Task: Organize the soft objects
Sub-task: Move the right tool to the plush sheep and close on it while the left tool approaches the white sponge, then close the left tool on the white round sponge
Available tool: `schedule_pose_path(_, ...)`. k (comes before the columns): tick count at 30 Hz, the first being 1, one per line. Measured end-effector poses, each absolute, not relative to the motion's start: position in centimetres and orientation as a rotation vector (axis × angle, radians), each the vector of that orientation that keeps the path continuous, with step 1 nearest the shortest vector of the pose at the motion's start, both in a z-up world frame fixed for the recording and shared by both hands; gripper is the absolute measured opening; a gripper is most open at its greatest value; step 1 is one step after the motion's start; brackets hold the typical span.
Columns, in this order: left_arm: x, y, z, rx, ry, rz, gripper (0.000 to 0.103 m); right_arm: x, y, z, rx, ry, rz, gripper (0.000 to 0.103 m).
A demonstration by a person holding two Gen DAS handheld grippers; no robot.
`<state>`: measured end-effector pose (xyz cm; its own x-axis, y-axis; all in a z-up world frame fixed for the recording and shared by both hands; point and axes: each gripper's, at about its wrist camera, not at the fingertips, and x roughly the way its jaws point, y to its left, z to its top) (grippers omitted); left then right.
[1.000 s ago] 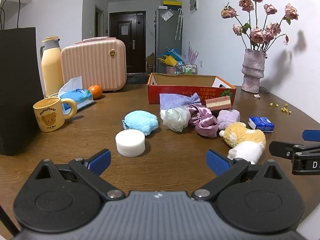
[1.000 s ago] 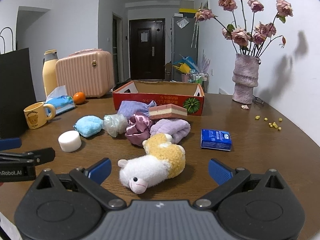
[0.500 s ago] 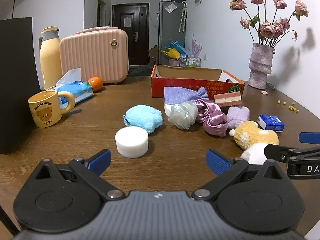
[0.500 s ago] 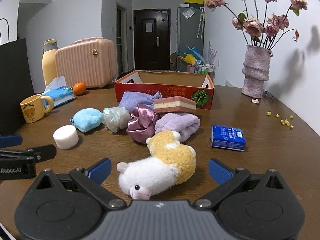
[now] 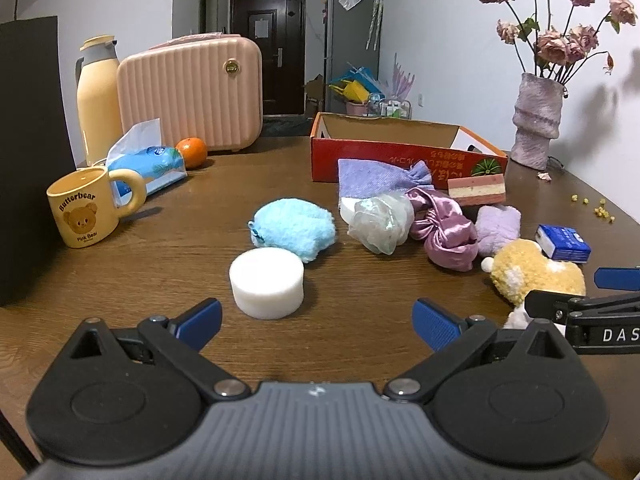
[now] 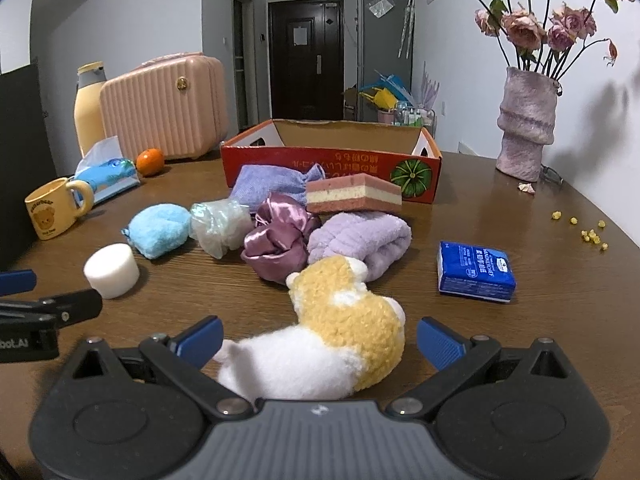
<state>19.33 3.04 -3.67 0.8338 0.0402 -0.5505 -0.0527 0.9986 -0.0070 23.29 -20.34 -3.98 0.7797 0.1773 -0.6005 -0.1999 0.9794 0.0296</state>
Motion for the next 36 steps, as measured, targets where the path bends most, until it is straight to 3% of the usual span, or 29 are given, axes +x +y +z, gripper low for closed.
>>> schedule_pose_path(11, 21.1, 3.3, -4.4, -0.027, 0.616, 0.066, 0.103, 26.2, -20.7, -5.7, -0.03, 0.699, 0.185, 0.099)
schedule_pose_path(22, 22.4, 3.6, -4.5, -0.016, 0.633, 0.081, 0.103, 27.7, -20.8, -6.8, -0.021, 0.737, 0.176, 0.075)
schedule_pose_path(36, 24.4, 4.3, -4.4, -0.002, 0.667, 0.076, 0.103, 27.9, -22.1, -6.8, 0.058, 0.718, 0.179, 0.066)
